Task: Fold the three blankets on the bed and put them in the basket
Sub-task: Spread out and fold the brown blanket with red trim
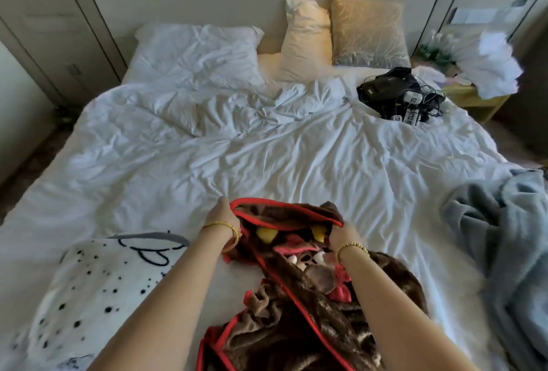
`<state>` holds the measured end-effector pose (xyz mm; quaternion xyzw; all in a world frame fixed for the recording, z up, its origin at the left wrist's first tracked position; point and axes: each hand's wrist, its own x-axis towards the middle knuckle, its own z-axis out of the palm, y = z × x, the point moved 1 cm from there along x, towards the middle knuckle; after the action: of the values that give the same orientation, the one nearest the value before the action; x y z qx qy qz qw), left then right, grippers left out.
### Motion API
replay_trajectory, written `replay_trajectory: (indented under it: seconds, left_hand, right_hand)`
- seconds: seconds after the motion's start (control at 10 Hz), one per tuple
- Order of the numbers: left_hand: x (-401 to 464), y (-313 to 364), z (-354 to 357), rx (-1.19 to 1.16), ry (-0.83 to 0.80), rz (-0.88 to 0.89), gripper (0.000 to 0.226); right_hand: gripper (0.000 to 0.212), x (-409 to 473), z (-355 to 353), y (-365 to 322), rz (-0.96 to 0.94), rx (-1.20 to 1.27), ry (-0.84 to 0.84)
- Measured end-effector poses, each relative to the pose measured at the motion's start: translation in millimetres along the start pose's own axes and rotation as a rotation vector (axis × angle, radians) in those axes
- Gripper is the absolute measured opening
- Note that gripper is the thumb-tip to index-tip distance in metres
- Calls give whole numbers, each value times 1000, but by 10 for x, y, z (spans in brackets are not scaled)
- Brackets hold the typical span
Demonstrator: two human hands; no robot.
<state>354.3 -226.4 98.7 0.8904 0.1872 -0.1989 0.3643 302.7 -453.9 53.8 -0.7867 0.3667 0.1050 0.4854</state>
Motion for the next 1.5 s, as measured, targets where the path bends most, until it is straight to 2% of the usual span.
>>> replay_trajectory:
  seconds: [0.1, 0.2, 0.3, 0.4, 0.5, 0.6, 0.7, 0.8, 0.9, 1.0, 1.1, 1.2, 1.3, 1.4, 1.5]
  left_hand:
    - [-427, 129, -412, -7, 146, 131, 41]
    - [-756, 388, -882, -128, 285, 221, 33]
    - [-1175, 851, -1339, -394, 465, 342, 31]
    - [-1582, 1249, -1617, -532, 580, 530, 28]
    - [-1769, 1377, -1613, -344, 560, 578, 9]
    - [-1848, 1348, -1364, 33, 383, 463, 35]
    - [-1826, 1108, -983, 396, 236, 292, 39]
    - [-1702, 726, -583, 573, -4, 104, 40]
    - [-1584, 395, -160, 360, -188, -35, 38]
    - [-1368, 158, 250, 298, -343, -206, 57]
    - [-1178, 228, 465, -82, -396, -336, 40]
    - [-891, 603, 505, -561, -325, -393, 28]
    - [-530, 1290, 212, -795, -237, -242, 35]
    - [-230, 2335, -470, -967, -98, 112, 38]
    - [-100, 3278, -1198, -1075, 68, 546, 41]
  right_hand:
    - [22, -366, -251, -274, 90, 382, -37]
    - [22, -792, -759, -818, -59, 699, 5]
    - [54, -1261, -1370, -1534, -343, 856, 65]
    - [66, -1706, -1948, -2058, -676, 761, 230]
    - [57, -1895, -2283, -2059, -747, 573, 289]
    - [29, -1846, -2305, -1749, -484, 417, 36]
    - [22, -1720, -2183, -1219, -215, -258, -143]
    - [34, -1601, -1975, -623, 26, -617, -322]
    - [40, -1449, -1729, -327, 96, -970, -483]
    - [37, -1195, -1447, -201, 138, -862, -534]
    - [26, -916, -1285, -303, 141, -638, -523]
    - [44, -574, -1124, -480, -105, -671, -435]
    - [33, -305, -1054, -1108, -92, -345, -427]
    - [39, -168, -1239, -2215, -226, 92, -194]
    - [56, -222, -1681, -3316, -693, 474, 81]
